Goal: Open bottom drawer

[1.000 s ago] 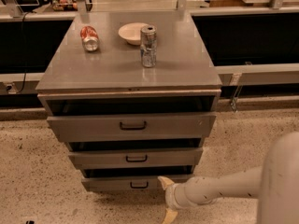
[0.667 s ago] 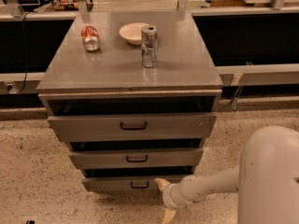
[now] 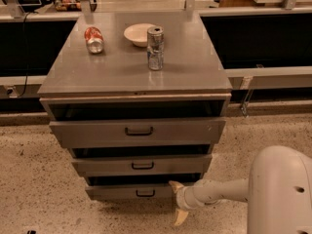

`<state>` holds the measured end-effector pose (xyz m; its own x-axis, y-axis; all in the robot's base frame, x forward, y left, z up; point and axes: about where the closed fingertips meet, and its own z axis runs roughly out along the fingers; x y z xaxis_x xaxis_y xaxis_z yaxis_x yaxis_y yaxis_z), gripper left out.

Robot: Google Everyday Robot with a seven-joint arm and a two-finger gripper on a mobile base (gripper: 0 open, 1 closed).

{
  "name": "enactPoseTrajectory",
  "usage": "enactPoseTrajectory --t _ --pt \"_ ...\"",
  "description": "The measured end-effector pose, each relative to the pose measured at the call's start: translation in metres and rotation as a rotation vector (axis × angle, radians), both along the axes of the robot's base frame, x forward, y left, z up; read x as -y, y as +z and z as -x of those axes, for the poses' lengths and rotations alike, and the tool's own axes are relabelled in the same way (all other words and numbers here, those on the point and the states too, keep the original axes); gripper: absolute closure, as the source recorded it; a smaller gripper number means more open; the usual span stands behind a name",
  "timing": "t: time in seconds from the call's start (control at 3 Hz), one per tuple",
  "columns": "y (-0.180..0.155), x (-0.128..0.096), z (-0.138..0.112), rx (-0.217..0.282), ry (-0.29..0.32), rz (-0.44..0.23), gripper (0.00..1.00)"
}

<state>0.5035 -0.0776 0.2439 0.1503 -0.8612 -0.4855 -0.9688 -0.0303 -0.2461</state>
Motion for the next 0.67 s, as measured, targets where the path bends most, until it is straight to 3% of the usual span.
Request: enactPoseTrajectory --t 0.33,0.67 --pt "-0.013 0.020 -0.037 0.032 -0.029 0.023 0.00" --pt "-0.032 0.036 -0.064 0.030 -0.056 0.052 0.00"
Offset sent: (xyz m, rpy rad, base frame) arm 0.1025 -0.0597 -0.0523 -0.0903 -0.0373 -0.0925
